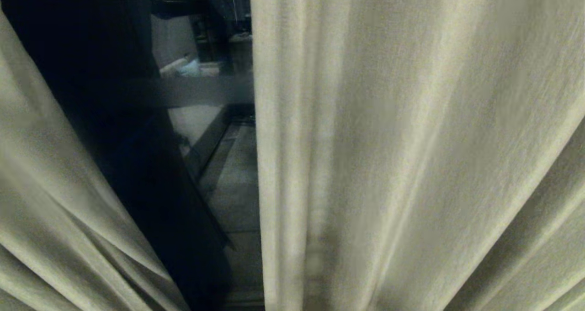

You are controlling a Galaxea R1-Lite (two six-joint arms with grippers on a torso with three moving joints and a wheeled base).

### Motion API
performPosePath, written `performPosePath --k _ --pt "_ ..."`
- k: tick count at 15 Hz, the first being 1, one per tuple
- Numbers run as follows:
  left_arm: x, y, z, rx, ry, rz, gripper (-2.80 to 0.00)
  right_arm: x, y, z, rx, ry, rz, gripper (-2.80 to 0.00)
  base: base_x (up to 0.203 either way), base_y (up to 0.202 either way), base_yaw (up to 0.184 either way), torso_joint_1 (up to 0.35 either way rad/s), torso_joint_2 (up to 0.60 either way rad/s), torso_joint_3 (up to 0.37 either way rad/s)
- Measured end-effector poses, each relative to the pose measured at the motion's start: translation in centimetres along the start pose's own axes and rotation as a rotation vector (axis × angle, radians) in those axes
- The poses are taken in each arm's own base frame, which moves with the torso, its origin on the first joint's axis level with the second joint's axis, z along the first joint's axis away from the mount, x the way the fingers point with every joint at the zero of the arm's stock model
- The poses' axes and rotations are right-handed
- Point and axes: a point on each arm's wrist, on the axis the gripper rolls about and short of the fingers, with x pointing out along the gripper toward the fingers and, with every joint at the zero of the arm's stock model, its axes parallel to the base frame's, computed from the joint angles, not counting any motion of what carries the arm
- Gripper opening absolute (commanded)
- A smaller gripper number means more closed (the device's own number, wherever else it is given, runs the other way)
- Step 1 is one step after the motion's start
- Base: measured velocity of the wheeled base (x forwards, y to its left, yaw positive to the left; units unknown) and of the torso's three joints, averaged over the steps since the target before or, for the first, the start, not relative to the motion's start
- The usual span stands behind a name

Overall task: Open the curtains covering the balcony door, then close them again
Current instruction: Pull the outer curtains open on both sides

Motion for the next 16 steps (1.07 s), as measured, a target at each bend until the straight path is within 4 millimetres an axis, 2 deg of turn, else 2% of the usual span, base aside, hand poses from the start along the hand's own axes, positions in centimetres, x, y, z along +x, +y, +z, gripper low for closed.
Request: performPosePath --k 4,7,13,16 --pt "0.1 1.9 -0.3 -0.021 -0.014 0.011 -2.8 0.0 0.0 0.0 0.0 0.0 0.0 -2.8 0.0 0.0 0.0 0.0 0.0 0.0" --pt "-0.2 1.6 0.0 -0.026 -0.005 -0.026 -2.8 0.0 0.0 0.0 0.0 0.0 -0.001 -2.8 0.0 0.0 0.0 0.0 0.0 0.0" --pt "-1.3 -2.5 1.7 -0.013 -0.047 -0.114 -2.8 0.0 0.0 0.0 0.0 0.0 0.0 -2.8 0.0 0.0 0.0 0.0 0.0 0.0" --pt "-1.7 -4.4 1.6 -0.014 -0.033 -0.198 -2.8 0.0 0.0 0.0 0.0 0.0 0.0 -2.8 0.0 0.0 0.0 0.0 0.0 0.0"
